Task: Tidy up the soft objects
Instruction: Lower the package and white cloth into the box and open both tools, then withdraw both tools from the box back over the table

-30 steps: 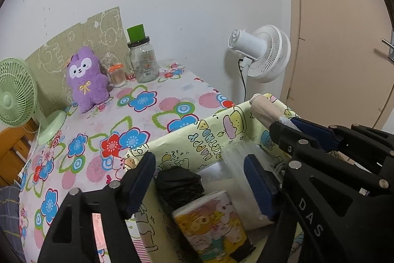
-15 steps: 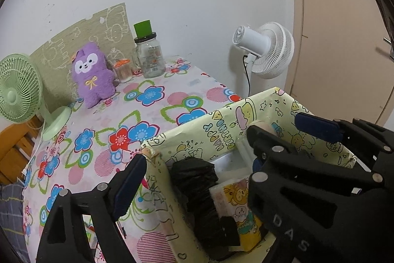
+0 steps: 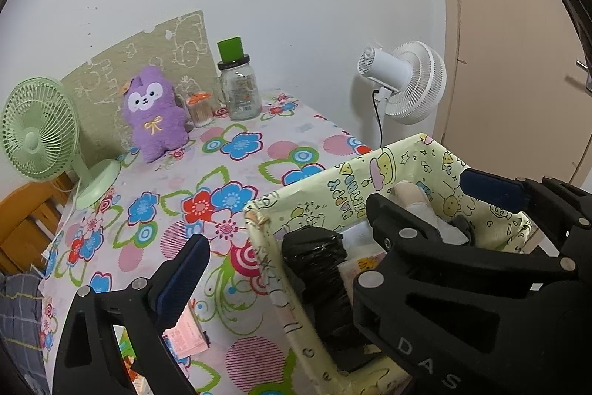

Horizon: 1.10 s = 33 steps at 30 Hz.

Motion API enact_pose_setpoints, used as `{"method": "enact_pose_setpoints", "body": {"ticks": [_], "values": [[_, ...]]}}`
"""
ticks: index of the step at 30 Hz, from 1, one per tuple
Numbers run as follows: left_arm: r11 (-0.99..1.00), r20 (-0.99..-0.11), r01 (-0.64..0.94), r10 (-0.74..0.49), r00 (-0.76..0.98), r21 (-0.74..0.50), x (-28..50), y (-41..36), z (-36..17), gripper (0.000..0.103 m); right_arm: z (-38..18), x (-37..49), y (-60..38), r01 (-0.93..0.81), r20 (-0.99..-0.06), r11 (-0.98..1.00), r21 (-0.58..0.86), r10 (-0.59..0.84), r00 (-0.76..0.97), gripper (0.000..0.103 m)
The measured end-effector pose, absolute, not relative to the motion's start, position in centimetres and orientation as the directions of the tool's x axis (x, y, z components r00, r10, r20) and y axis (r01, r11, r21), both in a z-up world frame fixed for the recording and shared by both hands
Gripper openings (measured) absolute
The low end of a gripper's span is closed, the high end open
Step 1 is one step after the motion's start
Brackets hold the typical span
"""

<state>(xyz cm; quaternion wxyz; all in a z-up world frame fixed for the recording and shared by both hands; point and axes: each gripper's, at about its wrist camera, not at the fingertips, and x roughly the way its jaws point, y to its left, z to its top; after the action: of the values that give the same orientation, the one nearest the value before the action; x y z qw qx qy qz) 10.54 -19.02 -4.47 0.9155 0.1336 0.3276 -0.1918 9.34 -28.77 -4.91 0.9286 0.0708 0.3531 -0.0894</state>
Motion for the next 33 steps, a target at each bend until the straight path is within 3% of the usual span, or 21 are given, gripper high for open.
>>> {"method": "enact_pose_setpoints", "body": {"ticks": [33], "values": [[0.918,-0.589,0.383,-0.257,0.766,0.097,7.2,-13.3,-2.3,0.103,-1.8,5.3,-22.5,0.212,-0.58,0.977,-0.008,-0.177,0.795,0.097]]}}
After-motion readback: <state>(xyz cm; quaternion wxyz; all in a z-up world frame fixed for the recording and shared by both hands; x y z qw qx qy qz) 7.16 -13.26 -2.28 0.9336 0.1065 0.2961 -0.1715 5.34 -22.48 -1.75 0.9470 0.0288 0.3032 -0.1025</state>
